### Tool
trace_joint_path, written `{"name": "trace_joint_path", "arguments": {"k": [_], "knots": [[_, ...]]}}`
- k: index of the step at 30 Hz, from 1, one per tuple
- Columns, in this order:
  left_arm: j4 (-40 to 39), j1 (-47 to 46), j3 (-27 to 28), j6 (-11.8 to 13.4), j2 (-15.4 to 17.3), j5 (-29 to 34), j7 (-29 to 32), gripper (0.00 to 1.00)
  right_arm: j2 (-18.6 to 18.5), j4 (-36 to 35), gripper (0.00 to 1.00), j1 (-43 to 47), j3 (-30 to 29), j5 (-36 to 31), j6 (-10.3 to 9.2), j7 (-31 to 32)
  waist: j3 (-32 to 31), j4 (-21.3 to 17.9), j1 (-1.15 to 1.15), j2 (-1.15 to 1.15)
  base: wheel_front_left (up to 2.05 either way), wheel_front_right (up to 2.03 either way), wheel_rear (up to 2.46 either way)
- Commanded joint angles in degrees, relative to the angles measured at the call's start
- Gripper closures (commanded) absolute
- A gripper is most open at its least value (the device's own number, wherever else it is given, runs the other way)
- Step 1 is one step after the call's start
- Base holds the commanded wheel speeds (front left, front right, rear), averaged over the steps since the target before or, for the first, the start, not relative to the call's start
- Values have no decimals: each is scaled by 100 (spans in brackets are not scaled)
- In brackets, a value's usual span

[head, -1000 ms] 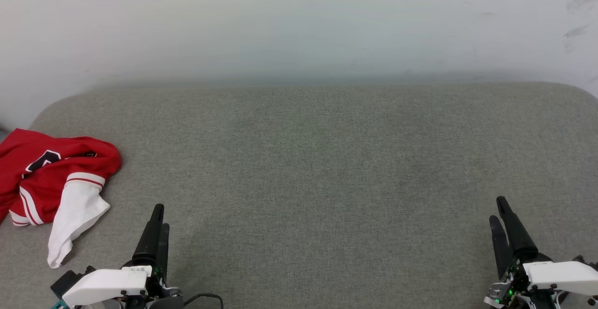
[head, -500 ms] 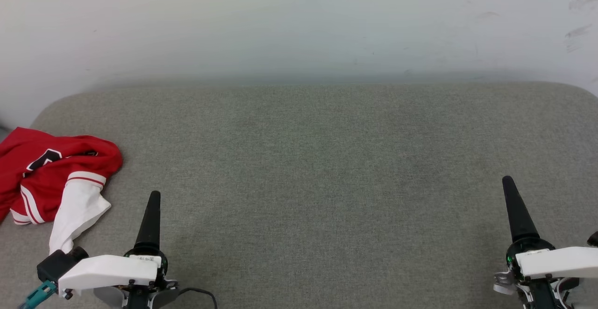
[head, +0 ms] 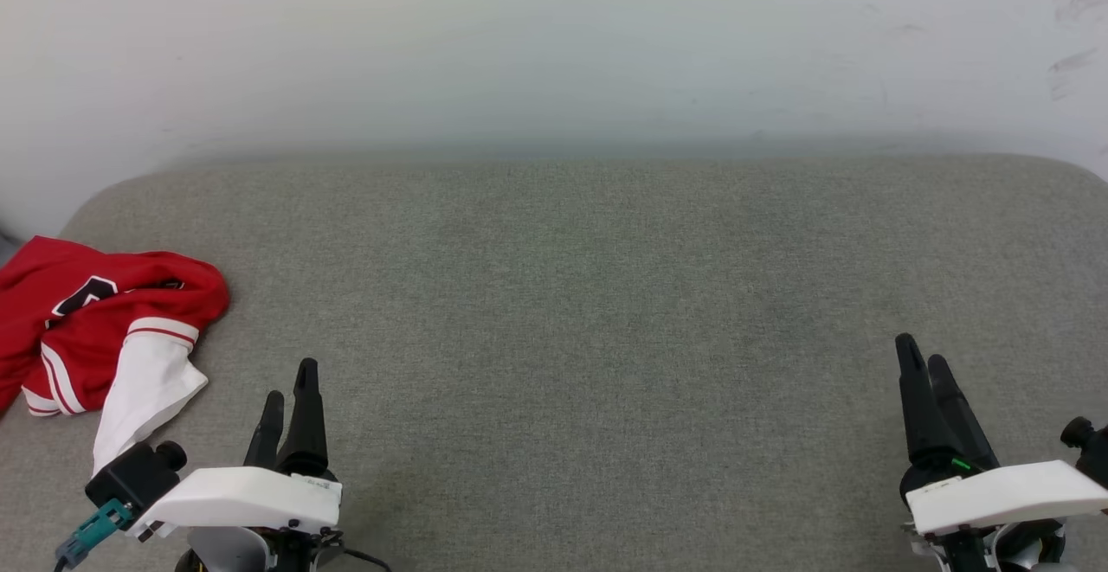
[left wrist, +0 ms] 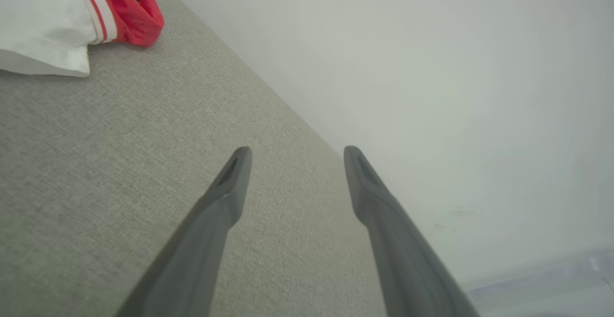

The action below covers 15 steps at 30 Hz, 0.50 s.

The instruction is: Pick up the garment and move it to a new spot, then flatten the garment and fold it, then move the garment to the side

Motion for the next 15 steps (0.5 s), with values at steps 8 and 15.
{"name": "trace_joint_path", "arguments": {"k": [8, 15], "knots": [[-73, 62, -183, 233, 96, 901, -203, 0, -7, 25, 0, 63, 99, -932, 0, -198, -19, 1, 0, 0, 0, 0, 0], [-116, 109, -314, 330, 141, 1367, -328, 0, -7, 25, 0, 109, 140, -1444, 0, -326, -23, 2, 0, 0, 0, 0, 0]]}}
